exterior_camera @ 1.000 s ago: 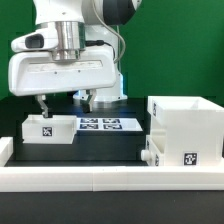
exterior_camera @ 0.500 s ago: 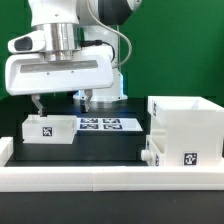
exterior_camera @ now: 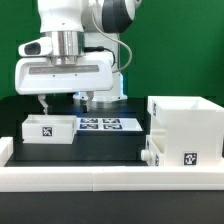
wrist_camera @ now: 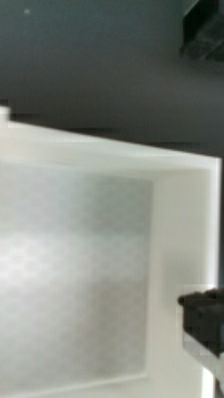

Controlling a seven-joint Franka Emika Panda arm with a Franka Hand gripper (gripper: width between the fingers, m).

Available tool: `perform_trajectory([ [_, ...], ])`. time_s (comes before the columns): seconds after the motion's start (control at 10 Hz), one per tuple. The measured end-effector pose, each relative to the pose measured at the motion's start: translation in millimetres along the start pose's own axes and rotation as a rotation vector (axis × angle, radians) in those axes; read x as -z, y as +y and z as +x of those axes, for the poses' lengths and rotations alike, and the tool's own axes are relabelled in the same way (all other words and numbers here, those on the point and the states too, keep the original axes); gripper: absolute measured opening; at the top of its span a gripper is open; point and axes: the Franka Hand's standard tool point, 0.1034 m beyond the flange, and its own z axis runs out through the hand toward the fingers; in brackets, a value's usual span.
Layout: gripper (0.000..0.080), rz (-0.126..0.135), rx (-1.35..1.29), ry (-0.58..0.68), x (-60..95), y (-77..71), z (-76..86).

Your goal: Assemble drawer

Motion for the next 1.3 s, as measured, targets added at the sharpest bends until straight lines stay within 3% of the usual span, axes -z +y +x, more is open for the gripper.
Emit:
perform_trajectory([
  [0.3, 0.0649, -0.004, -0.003, 0.006, -2.5, 0.1, -1.3],
  [0.7, 0.0649, -0.020, 0.004, 0.006, -27.4, -9.9, -31.0],
  [1.1, 0.0649, -0.039, 0.012, 0.029, -46.1, -7.8, -40.8],
  [1.3, 0.0649, -0.042, 0.015, 0.034, -47.9, -8.5, -40.8],
])
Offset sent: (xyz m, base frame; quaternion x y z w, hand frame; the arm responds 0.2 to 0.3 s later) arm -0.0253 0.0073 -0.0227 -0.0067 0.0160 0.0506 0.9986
